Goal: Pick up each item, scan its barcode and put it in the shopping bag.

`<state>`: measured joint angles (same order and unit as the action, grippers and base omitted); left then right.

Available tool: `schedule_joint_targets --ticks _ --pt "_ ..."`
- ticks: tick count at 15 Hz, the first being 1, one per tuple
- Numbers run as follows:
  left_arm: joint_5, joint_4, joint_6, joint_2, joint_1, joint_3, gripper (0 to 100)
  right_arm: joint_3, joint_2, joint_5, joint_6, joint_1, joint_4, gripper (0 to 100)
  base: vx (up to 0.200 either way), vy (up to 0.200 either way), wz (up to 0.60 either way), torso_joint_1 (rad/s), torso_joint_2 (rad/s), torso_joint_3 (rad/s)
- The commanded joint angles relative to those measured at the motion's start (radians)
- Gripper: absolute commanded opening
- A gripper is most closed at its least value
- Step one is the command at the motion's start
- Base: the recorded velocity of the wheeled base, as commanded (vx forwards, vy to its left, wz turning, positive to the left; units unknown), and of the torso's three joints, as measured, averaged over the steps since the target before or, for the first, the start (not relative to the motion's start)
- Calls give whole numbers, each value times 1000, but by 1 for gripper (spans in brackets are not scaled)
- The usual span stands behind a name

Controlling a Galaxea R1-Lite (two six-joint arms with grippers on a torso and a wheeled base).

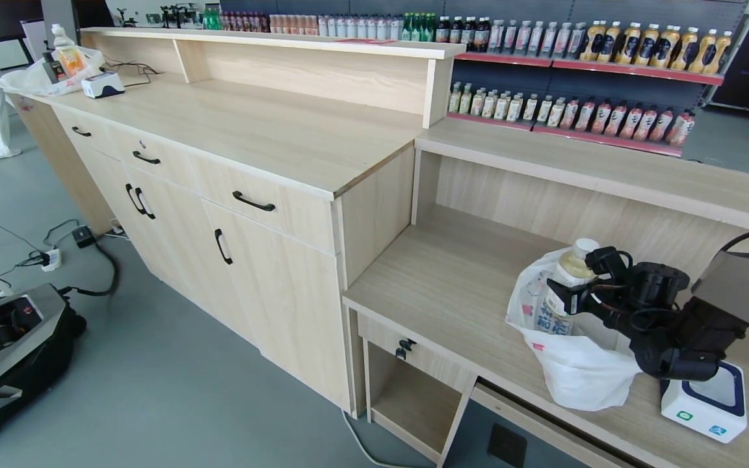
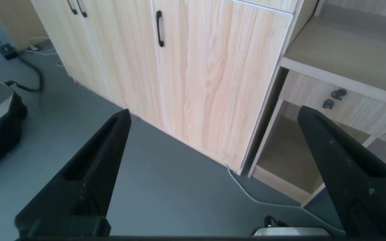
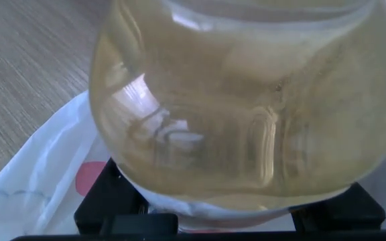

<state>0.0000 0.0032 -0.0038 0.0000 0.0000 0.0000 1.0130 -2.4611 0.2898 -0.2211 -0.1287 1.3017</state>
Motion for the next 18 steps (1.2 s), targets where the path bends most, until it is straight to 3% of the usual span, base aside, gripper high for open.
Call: schedule_joint_targets --ticks 1,3,4,8,10,13,15,16,18 --pt "0 0 -1 0 0 0 100 15 -36 0 -1 4 -1 0 0 0 0 0 0 0" --pt "0 0 -1 0 0 0 100 10 -45 0 0 1 -1 0 0 0 0 0 0 0" --pt "0 0 -1 0 0 0 100 1 -45 0 -1 1 -1 100 0 0 0 0 0 0" --pt "0 0 -1 0 0 0 100 -13 -4 0 -3 4 -10 100 0 0 0 0 0 0" --pt "0 0 -1 0 0 0 100 -77 162 -3 -18 17 -75 100 0 0 0 0 0 0" --pt "0 0 -1 0 0 0 100 -363 564 -4 -69 3 -174 100 0 0 0 0 0 0" --pt "0 0 -1 0 0 0 100 -556 837 -3 -152 -60 -225 100 0 0 0 0 0 0" --pt "0 0 -1 0 0 0 100 -570 942 -8 -190 -101 -317 100 0 0 0 0 0 0" --pt "0 0 -1 0 0 0 100 -554 1180 -63 -264 -203 -699 100 0 0 -600 5 7 2"
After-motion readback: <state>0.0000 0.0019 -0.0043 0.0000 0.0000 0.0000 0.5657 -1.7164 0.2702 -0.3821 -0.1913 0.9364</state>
